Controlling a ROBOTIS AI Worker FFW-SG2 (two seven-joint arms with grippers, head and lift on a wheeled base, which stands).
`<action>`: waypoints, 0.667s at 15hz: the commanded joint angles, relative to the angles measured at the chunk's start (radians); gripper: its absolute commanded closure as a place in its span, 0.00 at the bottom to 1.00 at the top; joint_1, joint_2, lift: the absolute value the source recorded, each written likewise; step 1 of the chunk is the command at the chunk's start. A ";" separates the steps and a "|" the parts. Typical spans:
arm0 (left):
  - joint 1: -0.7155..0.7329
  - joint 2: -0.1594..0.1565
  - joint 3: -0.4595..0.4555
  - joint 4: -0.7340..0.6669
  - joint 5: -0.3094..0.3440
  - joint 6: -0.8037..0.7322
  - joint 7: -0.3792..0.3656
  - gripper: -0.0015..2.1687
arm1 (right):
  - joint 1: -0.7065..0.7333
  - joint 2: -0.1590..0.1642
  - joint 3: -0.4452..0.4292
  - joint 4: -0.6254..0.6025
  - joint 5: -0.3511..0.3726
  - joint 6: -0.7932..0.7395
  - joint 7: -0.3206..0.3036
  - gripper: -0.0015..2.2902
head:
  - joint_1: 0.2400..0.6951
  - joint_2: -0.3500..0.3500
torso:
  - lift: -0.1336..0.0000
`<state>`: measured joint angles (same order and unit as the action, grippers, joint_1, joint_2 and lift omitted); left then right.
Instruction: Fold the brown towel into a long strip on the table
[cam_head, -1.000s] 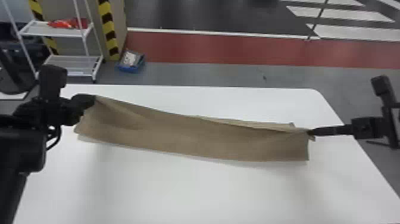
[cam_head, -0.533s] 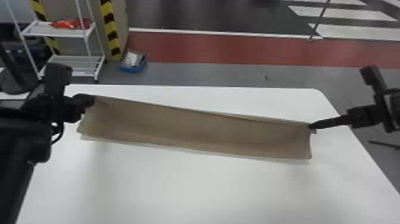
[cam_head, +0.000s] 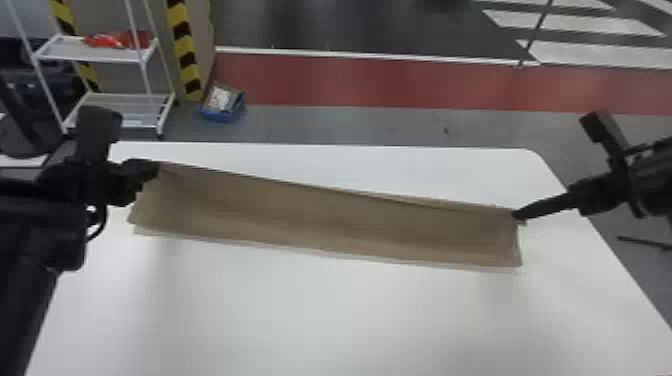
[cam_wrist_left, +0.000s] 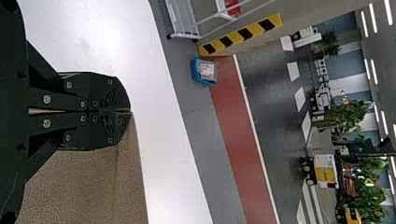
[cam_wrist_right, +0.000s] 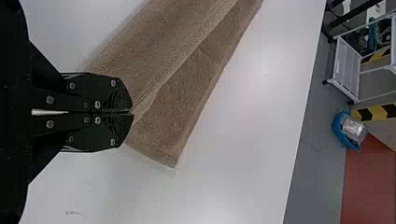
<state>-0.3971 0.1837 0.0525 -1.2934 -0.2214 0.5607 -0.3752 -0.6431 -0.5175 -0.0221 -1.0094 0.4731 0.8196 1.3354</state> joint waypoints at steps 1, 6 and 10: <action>0.000 0.000 0.000 0.008 0.000 -0.003 0.001 0.99 | 0.003 0.022 -0.005 0.000 0.002 -0.041 -0.056 0.75 | 1.00 0.35 | 0.25; 0.006 0.002 0.000 0.011 -0.001 -0.003 0.004 0.99 | 0.020 0.079 -0.016 -0.001 0.032 -0.087 -0.205 0.27 | 1.00 0.36 | 0.25; 0.015 -0.001 -0.002 0.013 0.002 -0.009 0.006 0.99 | 0.040 0.106 -0.004 -0.006 0.070 -0.078 -0.326 0.01 | 1.00 0.36 | 0.25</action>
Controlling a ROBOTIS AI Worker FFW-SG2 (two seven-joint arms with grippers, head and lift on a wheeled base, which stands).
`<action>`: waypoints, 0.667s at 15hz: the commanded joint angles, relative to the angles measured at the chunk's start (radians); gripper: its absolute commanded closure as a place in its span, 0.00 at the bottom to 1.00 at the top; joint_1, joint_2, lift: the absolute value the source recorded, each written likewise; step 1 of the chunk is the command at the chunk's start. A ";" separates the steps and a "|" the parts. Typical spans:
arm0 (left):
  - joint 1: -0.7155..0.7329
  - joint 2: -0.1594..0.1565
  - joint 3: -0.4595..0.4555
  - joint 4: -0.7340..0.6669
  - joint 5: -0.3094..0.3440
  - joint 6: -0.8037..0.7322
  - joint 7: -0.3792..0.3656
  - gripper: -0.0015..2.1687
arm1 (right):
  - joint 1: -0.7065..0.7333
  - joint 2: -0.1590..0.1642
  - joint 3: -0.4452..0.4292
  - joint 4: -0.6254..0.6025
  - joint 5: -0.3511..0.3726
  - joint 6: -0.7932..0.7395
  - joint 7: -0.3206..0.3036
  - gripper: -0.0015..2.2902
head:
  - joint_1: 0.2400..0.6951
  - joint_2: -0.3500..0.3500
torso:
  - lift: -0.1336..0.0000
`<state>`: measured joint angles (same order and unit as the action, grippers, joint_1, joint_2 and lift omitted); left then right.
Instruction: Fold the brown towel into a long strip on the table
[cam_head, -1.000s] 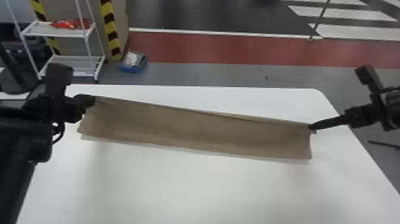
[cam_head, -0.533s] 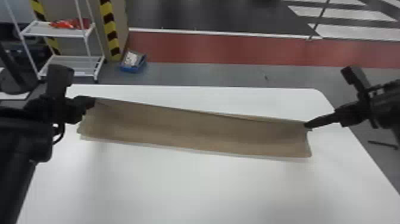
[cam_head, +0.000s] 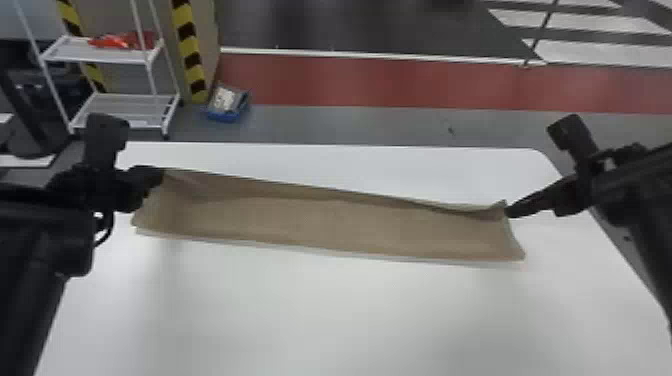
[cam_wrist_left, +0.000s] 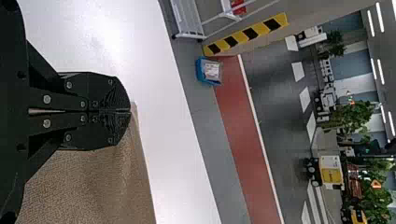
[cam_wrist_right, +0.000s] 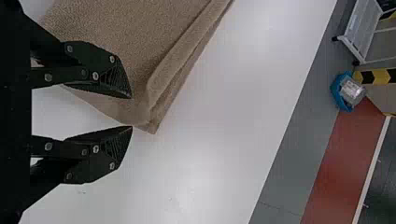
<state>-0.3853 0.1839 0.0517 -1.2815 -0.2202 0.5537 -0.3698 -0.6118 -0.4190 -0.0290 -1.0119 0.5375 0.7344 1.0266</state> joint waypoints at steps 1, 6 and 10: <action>0.006 -0.001 -0.001 0.001 0.001 -0.005 0.000 0.99 | 0.021 0.012 -0.006 -0.017 0.006 0.007 -0.030 0.02 | 1.00 0.35 | 0.25; 0.060 -0.001 0.014 -0.042 0.016 -0.051 0.012 0.00 | 0.155 0.014 -0.069 -0.211 -0.025 0.072 -0.026 0.02 | 1.00 0.35 | 0.25; 0.123 0.000 0.051 -0.121 0.048 -0.051 0.055 0.01 | 0.290 0.006 -0.158 -0.393 -0.074 0.109 0.001 0.02 | 1.00 0.35 | 0.25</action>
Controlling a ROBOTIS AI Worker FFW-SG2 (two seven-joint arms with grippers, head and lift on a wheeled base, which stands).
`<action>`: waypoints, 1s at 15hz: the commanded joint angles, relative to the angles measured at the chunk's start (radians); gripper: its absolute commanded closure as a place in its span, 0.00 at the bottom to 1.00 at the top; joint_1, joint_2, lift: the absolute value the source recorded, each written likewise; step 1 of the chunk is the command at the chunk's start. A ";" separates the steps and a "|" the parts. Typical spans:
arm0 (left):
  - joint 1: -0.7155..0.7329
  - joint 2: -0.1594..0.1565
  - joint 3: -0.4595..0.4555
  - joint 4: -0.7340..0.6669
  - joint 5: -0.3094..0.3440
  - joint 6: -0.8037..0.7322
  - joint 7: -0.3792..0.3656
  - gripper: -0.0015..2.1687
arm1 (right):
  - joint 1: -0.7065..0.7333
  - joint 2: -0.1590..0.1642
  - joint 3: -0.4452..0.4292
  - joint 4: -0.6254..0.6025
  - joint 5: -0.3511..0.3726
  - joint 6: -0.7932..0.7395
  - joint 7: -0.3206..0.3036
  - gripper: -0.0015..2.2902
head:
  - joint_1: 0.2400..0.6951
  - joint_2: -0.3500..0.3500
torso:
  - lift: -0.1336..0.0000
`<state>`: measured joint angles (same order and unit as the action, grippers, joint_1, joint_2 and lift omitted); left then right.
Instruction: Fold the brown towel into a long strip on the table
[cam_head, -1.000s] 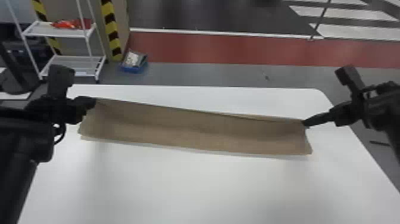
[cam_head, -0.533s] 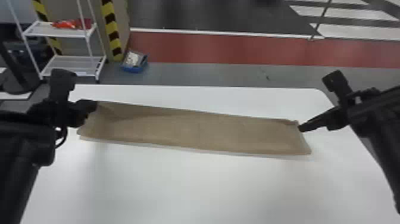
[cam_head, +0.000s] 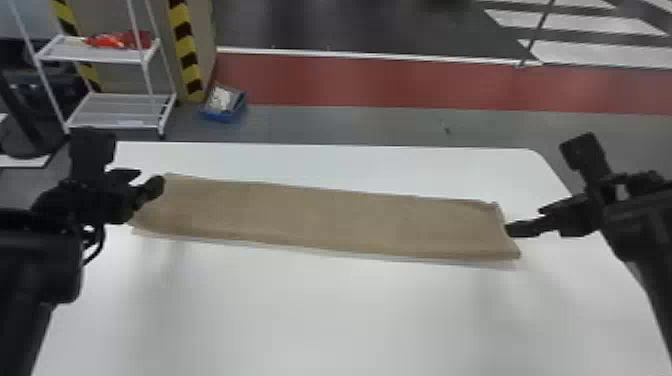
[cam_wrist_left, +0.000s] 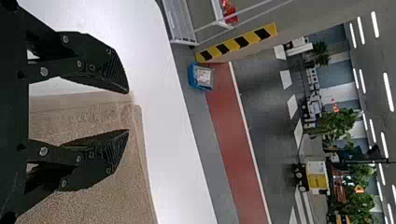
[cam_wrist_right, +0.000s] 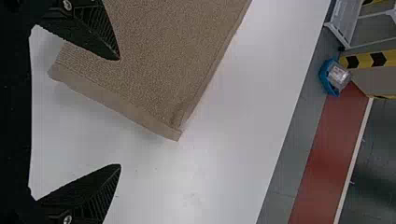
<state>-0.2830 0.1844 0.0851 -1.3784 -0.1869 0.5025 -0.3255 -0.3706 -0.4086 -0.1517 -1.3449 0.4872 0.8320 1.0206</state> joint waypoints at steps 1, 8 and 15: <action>0.027 0.000 0.018 -0.039 0.021 0.000 0.014 0.01 | 0.081 -0.007 -0.052 -0.097 -0.035 0.017 0.009 0.02 | 1.00 0.35 | 0.25; 0.048 0.010 0.093 -0.047 0.112 0.147 -0.112 0.04 | 0.208 -0.006 -0.134 -0.220 -0.093 0.002 0.027 0.03 | 1.00 0.35 | 0.25; 0.008 0.038 0.117 0.002 0.144 0.242 -0.139 0.05 | 0.182 0.002 -0.066 -0.211 -0.093 -0.047 0.026 0.03 | 1.00 0.39 | 0.25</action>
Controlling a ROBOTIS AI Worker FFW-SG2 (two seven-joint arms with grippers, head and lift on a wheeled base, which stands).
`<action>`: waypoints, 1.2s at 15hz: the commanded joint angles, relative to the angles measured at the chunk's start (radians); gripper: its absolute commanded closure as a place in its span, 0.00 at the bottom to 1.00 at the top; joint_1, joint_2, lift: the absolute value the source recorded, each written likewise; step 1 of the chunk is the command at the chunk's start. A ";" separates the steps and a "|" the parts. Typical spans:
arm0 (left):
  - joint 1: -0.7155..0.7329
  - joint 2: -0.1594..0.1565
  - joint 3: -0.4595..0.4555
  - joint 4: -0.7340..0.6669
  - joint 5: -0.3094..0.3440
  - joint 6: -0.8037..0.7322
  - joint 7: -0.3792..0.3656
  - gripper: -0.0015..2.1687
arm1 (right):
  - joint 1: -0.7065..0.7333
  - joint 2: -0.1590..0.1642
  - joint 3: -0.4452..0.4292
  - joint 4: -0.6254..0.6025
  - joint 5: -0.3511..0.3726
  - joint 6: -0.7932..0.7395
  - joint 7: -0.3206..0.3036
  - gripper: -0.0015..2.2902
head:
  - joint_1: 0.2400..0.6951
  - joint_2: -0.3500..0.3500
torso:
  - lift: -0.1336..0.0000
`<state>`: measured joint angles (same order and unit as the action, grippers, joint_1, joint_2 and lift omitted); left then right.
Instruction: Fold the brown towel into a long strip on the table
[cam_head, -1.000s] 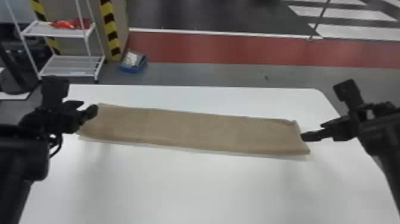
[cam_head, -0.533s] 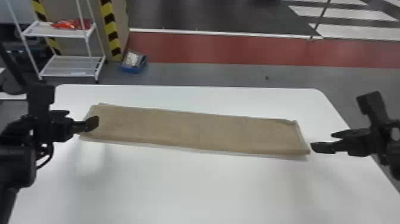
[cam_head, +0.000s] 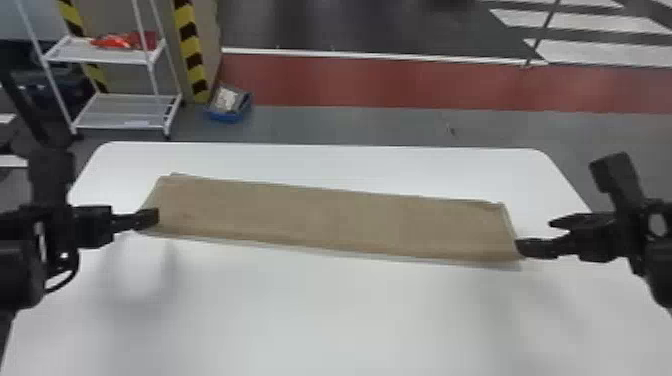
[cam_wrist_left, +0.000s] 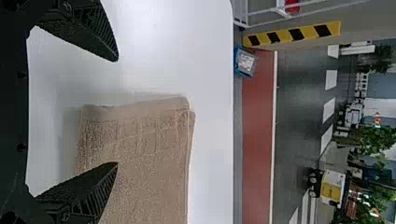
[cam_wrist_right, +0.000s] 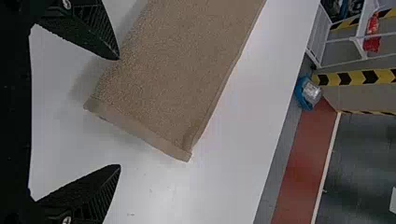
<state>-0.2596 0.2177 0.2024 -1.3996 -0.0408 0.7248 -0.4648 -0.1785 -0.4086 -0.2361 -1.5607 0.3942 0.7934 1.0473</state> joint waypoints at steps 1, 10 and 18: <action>-0.021 0.006 0.002 0.037 0.001 0.020 0.000 0.05 | -0.015 0.002 0.028 0.008 0.000 -0.009 0.000 0.03 | 1.00 0.40 | 0.25; -0.032 -0.001 -0.011 0.074 0.007 0.017 -0.037 0.52 | -0.032 0.002 0.052 0.028 0.002 -0.012 0.000 0.03 | 1.00 0.43 | 0.25; 0.191 -0.005 0.087 -0.194 0.039 0.100 -0.055 0.93 | -0.030 0.002 0.035 0.030 0.000 -0.024 0.000 0.03 | 1.00 0.42 | 0.25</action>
<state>-0.1283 0.2143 0.2589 -1.5210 -0.0187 0.8085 -0.5196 -0.2087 -0.4065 -0.1997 -1.5309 0.3943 0.7716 1.0484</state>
